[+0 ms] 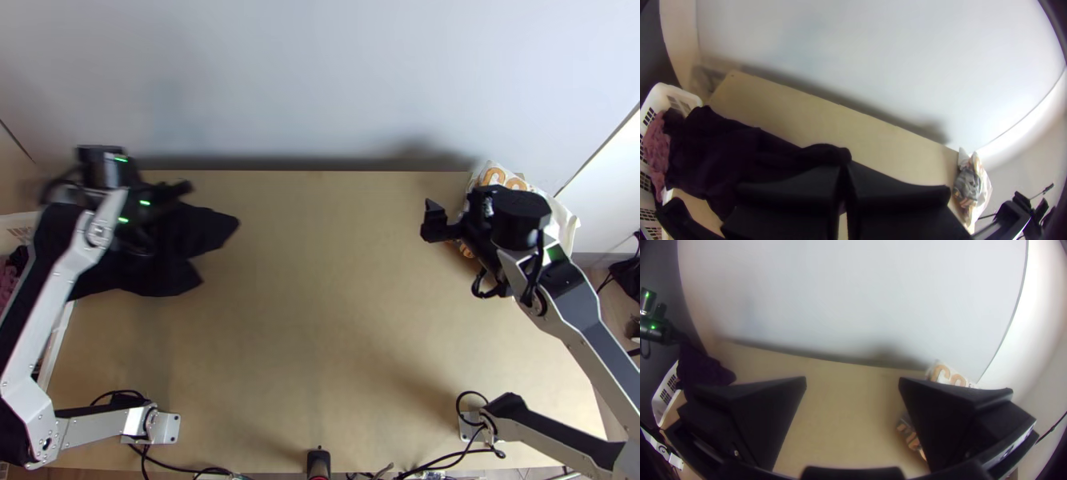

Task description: Fold the t-shirt

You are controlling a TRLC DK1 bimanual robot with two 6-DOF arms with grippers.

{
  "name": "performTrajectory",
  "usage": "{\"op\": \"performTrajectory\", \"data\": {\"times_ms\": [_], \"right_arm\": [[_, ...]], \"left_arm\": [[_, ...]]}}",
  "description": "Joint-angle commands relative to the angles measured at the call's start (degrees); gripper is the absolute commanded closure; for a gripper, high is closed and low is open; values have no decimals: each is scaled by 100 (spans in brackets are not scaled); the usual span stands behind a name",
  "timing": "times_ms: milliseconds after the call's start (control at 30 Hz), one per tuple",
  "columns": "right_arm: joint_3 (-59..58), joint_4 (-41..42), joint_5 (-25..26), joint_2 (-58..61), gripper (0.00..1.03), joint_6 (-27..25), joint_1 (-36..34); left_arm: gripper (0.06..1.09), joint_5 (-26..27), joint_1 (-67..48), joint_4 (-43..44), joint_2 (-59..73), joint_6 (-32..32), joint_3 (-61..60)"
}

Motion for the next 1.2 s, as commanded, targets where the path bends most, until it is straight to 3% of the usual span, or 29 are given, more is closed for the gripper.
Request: {"op": "performTrajectory", "data": {"times_ms": [0,200,833,1167], "right_arm": [[-514,13,-4,-420,6,49,-169],[-953,4,-4,-710,6,207,-354],[-3686,101,-83,-2634,6,717,-908],[-3317,162,-101,-2863,6,805,-1426]], "left_arm": [[101,-320,-1388,369,177,-56,-404],[101,-337,-2030,1529,300,208,-1028],[101,-56,-4253,5018,2462,-240,-1090],[101,155,-4869,4772,4316,-601,642]]}}
